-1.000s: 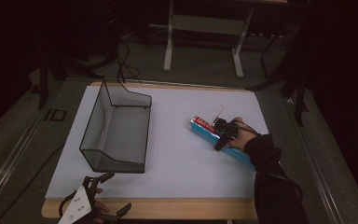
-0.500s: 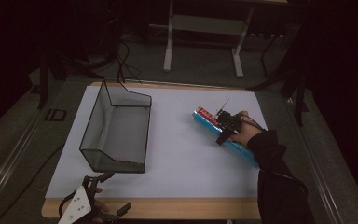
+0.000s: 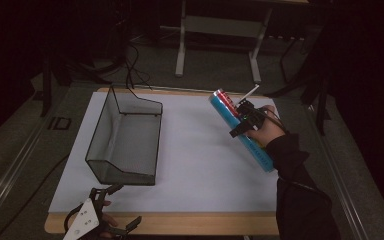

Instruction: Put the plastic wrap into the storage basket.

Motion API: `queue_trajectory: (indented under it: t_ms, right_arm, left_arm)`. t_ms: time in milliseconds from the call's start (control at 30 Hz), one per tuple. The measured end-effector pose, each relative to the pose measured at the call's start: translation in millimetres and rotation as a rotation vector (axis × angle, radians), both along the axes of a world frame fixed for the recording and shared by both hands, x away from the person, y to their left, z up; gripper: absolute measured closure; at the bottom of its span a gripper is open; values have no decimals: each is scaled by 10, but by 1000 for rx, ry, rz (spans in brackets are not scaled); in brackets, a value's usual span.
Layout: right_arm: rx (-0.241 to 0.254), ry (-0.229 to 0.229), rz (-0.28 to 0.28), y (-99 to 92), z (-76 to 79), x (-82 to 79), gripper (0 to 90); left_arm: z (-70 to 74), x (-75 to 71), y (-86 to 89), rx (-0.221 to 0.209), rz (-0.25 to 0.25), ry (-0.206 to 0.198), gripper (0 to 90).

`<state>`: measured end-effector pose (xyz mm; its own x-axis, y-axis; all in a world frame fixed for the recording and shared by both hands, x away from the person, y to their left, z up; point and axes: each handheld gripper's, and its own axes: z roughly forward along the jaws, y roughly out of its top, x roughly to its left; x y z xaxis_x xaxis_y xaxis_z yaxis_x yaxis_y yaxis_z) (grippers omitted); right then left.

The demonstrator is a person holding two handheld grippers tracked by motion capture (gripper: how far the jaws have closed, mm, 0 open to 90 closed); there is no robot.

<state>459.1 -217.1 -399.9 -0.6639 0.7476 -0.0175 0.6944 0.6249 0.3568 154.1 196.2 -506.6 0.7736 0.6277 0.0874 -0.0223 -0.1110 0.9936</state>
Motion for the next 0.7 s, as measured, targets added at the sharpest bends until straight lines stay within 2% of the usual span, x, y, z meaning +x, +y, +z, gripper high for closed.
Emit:
queue_trajectory:
  t_ms: [100, 233, 367, 533, 700]
  right_arm:
    - [30, -33, -36, 37, 103, -8, 320]
    - [82, -113, -75, 126, 214, -47, 320]
    - [172, -140, -97, 210, 288, -67, 320]
    - [220, -179, -107, 384, 354, -101, 320]
    - [297, -214, -143, 573, 425, -125, 319]
  left_arm:
    - [1, 3, -2, 1, -2, -1, 2]
    - [2, 5, -2, 0, -2, -2, 2]
    - [1, 7, -4, 1, -3, -2, 2]
    - [0, 11, -6, 1, -4, -2, 2]
    - [2, 6, -8, -2, -6, -3, 2]
